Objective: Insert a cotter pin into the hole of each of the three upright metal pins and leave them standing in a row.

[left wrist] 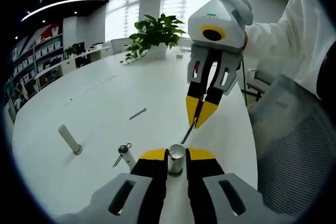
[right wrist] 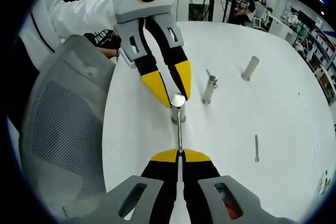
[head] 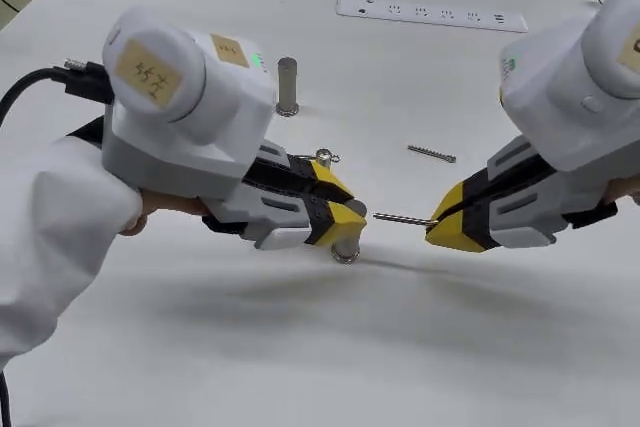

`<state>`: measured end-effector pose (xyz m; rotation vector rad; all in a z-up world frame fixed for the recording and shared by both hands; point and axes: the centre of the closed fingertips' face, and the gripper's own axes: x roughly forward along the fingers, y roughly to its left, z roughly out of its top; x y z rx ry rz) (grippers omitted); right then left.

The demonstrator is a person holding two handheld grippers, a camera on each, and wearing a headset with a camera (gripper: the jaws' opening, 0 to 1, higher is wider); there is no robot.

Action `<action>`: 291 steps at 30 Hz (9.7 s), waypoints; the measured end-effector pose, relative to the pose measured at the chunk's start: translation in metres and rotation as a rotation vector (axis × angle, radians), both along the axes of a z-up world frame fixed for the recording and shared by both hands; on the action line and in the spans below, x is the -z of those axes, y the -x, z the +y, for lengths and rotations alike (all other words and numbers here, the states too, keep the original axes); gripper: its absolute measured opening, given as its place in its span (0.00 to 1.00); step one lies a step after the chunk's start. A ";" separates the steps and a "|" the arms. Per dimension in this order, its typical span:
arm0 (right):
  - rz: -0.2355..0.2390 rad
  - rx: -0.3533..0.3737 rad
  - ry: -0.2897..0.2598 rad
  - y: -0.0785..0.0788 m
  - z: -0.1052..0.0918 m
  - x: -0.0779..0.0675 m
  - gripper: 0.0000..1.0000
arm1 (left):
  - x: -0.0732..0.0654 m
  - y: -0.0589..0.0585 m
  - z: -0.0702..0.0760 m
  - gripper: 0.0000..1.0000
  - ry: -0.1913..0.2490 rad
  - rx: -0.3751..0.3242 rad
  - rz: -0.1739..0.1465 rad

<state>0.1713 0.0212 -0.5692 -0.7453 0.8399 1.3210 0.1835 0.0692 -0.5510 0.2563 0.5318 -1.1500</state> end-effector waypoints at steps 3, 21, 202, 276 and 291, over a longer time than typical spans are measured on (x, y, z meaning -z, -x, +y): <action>-0.003 -0.005 0.003 -0.001 0.001 0.000 0.00 | 0.000 0.001 0.000 0.10 -0.004 0.007 -0.006; -0.010 -0.042 0.007 -0.003 0.017 0.003 0.00 | 0.001 0.000 -0.001 0.10 -0.025 0.012 -0.016; -0.074 0.229 -0.333 -0.051 0.007 -0.024 0.42 | -0.014 0.027 0.052 0.99 0.028 -0.213 0.036; -0.088 0.542 -0.458 0.009 -0.056 -0.046 0.97 | 0.006 -0.174 0.082 0.46 0.088 -0.497 -0.035; -0.046 0.514 -0.429 0.020 -0.050 -0.038 0.95 | 0.025 -0.187 0.076 0.15 0.009 -0.481 -0.091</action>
